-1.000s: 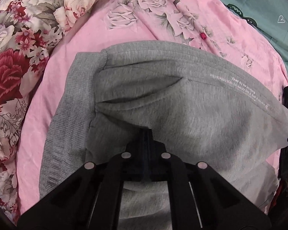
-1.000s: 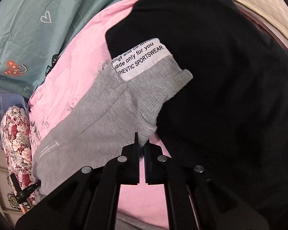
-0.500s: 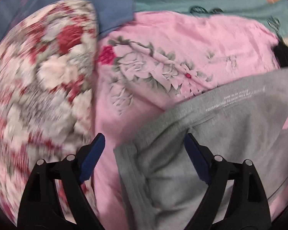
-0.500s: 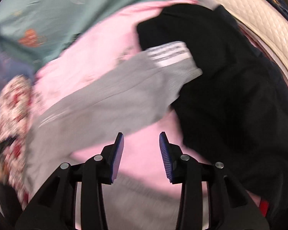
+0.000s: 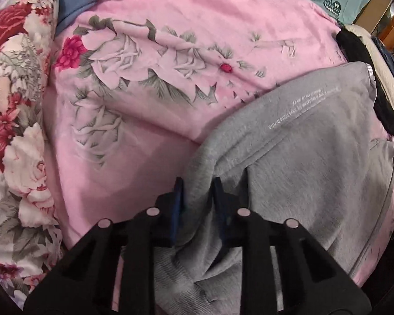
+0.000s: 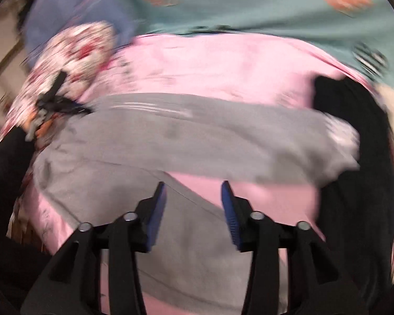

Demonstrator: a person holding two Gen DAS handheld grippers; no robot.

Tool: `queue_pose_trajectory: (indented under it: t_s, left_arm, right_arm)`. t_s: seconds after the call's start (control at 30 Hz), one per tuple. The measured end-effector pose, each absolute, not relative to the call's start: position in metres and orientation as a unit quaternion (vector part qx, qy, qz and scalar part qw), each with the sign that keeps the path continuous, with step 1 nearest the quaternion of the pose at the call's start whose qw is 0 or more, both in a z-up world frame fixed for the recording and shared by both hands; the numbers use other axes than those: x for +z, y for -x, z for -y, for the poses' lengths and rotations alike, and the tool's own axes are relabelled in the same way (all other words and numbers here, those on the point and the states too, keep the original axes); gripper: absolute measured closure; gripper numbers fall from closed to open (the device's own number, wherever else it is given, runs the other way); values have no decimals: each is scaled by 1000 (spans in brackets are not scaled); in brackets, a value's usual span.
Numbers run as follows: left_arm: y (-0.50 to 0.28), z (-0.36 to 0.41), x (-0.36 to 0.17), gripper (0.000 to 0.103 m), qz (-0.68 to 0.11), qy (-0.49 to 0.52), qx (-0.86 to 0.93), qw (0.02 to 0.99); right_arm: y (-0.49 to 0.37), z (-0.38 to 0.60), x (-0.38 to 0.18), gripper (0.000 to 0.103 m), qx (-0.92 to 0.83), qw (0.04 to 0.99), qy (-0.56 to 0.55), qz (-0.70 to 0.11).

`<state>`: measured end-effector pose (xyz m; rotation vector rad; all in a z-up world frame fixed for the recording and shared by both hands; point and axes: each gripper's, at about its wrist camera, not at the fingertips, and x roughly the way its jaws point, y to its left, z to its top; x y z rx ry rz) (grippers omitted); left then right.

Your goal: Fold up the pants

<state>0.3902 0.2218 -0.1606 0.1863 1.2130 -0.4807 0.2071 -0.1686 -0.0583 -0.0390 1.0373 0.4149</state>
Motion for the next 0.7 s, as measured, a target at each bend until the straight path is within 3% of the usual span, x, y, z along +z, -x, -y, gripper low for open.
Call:
queue_pose_trajectory:
  t_s: [0.03, 0.33, 0.7]
  left_arm:
    - [-388, -223, -159, 84, -560, -82, -222, 794]
    - [-383, -222, -158, 84, -544, -86, -208, 808]
    - [-378, -218, -154, 84, -536, -97, -199, 814]
  right_arm:
    - [-227, 145, -61, 42, 239, 836, 31, -492]
    - [-369, -2, -106, 42, 323, 784, 134, -512]
    - [-424, -67, -153, 42, 373, 721, 239, -533]
